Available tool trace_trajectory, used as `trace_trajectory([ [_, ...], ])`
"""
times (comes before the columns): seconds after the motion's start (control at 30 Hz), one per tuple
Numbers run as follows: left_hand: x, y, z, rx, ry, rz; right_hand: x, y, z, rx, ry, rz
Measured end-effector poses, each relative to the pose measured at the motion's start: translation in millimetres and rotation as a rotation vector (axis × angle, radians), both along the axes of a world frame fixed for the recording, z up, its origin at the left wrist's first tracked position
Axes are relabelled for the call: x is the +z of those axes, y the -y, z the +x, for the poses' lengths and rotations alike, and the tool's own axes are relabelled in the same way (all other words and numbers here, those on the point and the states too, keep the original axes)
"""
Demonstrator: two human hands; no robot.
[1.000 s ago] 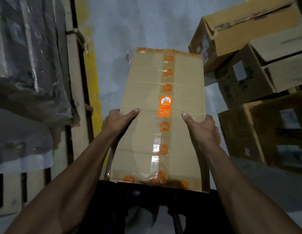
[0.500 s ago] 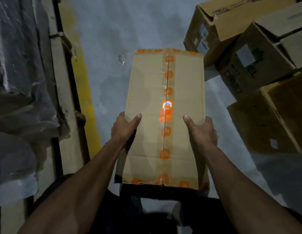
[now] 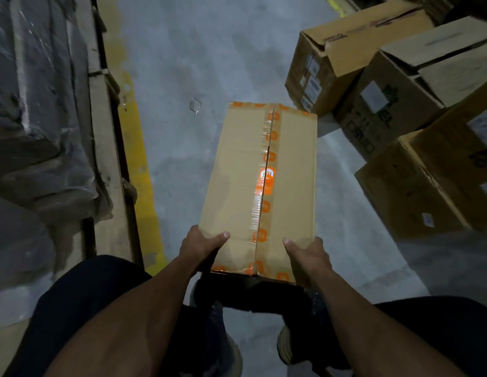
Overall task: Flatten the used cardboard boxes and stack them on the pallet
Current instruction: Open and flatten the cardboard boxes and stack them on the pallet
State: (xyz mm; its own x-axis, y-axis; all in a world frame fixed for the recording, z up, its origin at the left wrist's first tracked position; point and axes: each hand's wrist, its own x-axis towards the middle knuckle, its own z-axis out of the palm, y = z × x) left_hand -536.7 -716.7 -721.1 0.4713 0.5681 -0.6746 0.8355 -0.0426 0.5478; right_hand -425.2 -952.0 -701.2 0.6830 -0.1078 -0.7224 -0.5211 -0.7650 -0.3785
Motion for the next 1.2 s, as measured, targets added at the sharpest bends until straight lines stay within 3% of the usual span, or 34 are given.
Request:
trace_trajectory([
  [0.27,-3,0,21,0.112,0.047,0.087,-10,-13,14,0.028,0.165,-0.030],
  [0.4,-8,-11,46,0.190,0.144,0.097,-17,-21,51,0.009,0.277,0.131],
  [0.57,-22,-11,41,0.254,0.177,-0.122,-29,-13,58,-0.107,0.168,0.171],
  [0.73,-26,-13,44,0.296,0.161,-0.169,-31,-16,53,-0.162,0.131,0.129],
  [0.97,6,-18,44,0.295,0.218,-0.147,-5,-18,53,-0.171,0.184,0.191],
  [1.2,79,-39,55,0.215,0.303,-0.117,69,-22,50,-0.158,0.364,0.302],
])
